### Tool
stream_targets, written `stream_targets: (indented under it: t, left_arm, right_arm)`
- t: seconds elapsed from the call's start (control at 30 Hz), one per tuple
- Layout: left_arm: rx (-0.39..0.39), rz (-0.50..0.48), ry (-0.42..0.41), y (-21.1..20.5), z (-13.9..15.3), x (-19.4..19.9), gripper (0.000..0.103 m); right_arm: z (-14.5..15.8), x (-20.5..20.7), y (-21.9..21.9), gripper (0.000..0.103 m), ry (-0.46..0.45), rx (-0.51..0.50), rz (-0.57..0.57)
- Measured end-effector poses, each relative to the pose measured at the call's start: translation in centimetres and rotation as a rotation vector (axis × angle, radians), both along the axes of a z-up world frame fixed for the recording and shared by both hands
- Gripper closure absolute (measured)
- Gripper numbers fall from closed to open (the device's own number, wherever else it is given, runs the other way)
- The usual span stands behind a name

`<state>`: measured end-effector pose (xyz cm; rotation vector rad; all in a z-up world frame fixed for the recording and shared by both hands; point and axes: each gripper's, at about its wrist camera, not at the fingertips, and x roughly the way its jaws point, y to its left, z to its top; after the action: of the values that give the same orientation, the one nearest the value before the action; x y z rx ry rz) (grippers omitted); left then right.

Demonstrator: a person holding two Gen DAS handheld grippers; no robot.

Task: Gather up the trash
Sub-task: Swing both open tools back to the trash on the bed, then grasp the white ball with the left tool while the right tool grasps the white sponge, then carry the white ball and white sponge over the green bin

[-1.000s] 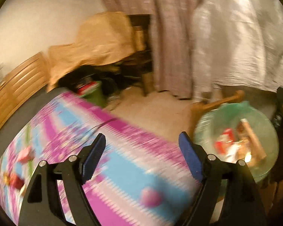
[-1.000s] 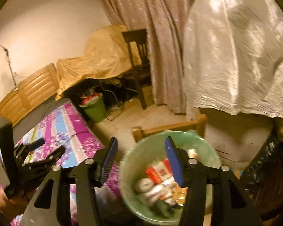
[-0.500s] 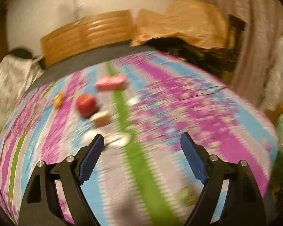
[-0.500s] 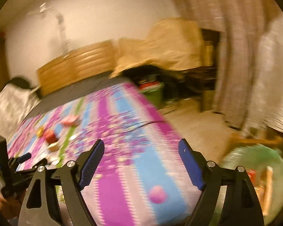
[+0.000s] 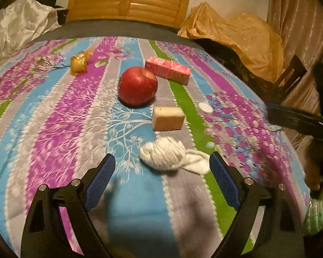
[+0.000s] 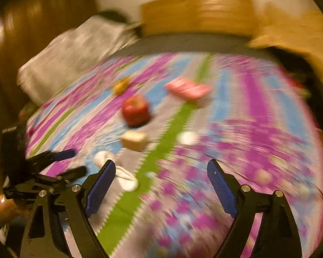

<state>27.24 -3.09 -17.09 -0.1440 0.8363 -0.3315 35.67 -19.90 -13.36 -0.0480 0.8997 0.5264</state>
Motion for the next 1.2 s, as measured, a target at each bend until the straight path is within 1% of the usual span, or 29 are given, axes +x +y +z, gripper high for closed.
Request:
stream_targets:
  t: [0.07, 0.13, 0.23, 0.27, 0.3, 0.33, 0.37, 0.43, 0.47, 0.5, 0.53, 0.57, 0.6, 0.67, 0.73, 0.77, 0.8, 0.83, 0.87, 0.9, 0.97, 1.03, 1.1, 1.13, 1.17, 1.2]
  left_arm:
    - [-0.035, -0.019, 0.017, -0.2, -0.7, 1.0, 0.017]
    - [-0.059, -0.042, 0.038, -0.4, -1.4, 2.0, 0.017]
    - [-0.087, -0.072, 0.068, -0.7, -2.3, 2.9, 0.018]
    - [-0.102, -0.078, 0.081, -0.8, -2.6, 3.2, 0.022]
    - [-0.11, -0.077, 0.093, -0.7, -2.9, 3.4, 0.023]
    - [-0.119, -0.074, 0.093, -0.7, -3.0, 3.5, 0.025]
    - [-0.128, -0.072, 0.087, -0.6, -3.0, 3.5, 0.03]
    - [-0.156, -0.077, 0.095, -0.5, -3.2, 3.8, 0.037]
    - [-0.162, -0.073, 0.096, -0.5, -3.3, 3.9, 0.046]
    - [-0.165, -0.075, 0.101, -0.5, -3.4, 4.1, 0.053]
    - [-0.166, -0.083, 0.109, -0.5, -3.6, 4.3, 0.061]
    - [-0.165, -0.086, 0.115, -0.6, -3.7, 4.5, 0.061]
    - [-0.169, -0.083, 0.115, -0.5, -3.8, 4.5, 0.062]
    - [-0.189, -0.064, 0.123, -0.5, -3.8, 4.6, 0.062]
    - [-0.192, -0.049, 0.127, -0.6, -3.7, 4.4, 0.061]
    - [-0.187, -0.049, 0.126, -0.7, -3.7, 4.3, 0.061]
    - [-0.184, -0.05, 0.128, -0.8, -3.7, 4.4, 0.06]
    - [-0.178, -0.052, 0.129, -0.9, -3.7, 4.3, 0.06]
    - [-0.174, -0.056, 0.128, -0.9, -3.7, 4.3, 0.061]
    - [-0.175, -0.063, 0.126, -0.9, -3.6, 4.3, 0.064]
    - [-0.195, -0.06, 0.129, -0.5, -3.6, 4.3, 0.068]
    - [-0.188, -0.033, 0.126, -0.2, -3.3, 4.0, 0.069]
    - [-0.178, -0.009, 0.11, -0.1, -2.5, 3.6, 0.069]
    - [-0.179, 0.003, 0.093, -0.1, -1.5, 3.1, 0.069]
    - [-0.173, 0.009, 0.079, -0.1, -1.0, 2.8, 0.069]
    - [-0.157, 0.015, 0.06, -0.3, -0.2, 2.4, 0.069]
  right_arm:
    - [-1.5, 3.0, 2.3, 0.016, 0.034, -0.033, 0.119]
    - [-2.9, 5.4, 4.2, 0.016, 0.046, -0.079, 0.2]
    - [-4.5, 8.0, 5.7, 0.017, 0.078, -0.065, 0.302]
    - [-5.0, 8.7, 5.9, 0.02, 0.091, -0.058, 0.332]
    - [-5.5, 9.1, 6.4, 0.025, 0.108, -0.062, 0.366]
    - [-6.1, 9.1, 6.7, 0.026, 0.118, -0.08, 0.391]
    - [-6.6, 9.4, 7.1, 0.032, 0.125, -0.09, 0.41]
    - [-7.3, 9.8, 7.5, 0.036, 0.135, -0.066, 0.456]
    - [-7.5, 9.8, 7.7, 0.041, 0.132, -0.056, 0.464]
    - [-7.4, 9.9, 7.8, 0.054, 0.145, -0.027, 0.475]
    - [-7.5, 9.8, 7.9, 0.06, 0.163, -0.002, 0.486]
    - [-7.4, 9.5, 7.8, 0.062, 0.157, -0.013, 0.487]
    - [-7.5, 9.4, 8.0, 0.062, 0.156, -0.018, 0.487]
    - [-7.4, 9.5, 8.0, 0.062, 0.167, -0.003, 0.474]
    - [-7.5, 9.6, 7.8, 0.062, 0.188, 0.02, 0.461]
    - [-7.6, 9.6, 7.8, 0.061, 0.203, 0.029, 0.458]
    - [-7.9, 9.7, 7.8, 0.055, 0.223, 0.035, 0.453]
    - [-8.4, 9.6, 7.9, 0.055, 0.234, 0.015, 0.446]
    - [-8.7, 9.4, 8.0, 0.058, 0.238, 0.009, 0.444]
    - [-8.6, 9.4, 7.8, 0.061, 0.24, 0.027, 0.433]
    - [-8.0, 9.3, 7.1, 0.065, 0.243, 0.08, 0.397]
    - [-6.7, 8.8, 5.9, 0.066, 0.21, 0.13, 0.344]
    - [-4.4, 7.2, 4.2, 0.067, 0.153, 0.192, 0.268]
    - [-2.8, 5.7, 3.1, 0.067, 0.107, 0.211, 0.21]
    - [-1.9, 4.5, 2.3, 0.067, 0.079, 0.216, 0.167]
    - [-0.5, 2.6, 1.2, 0.067, 0.042, 0.214, 0.101]
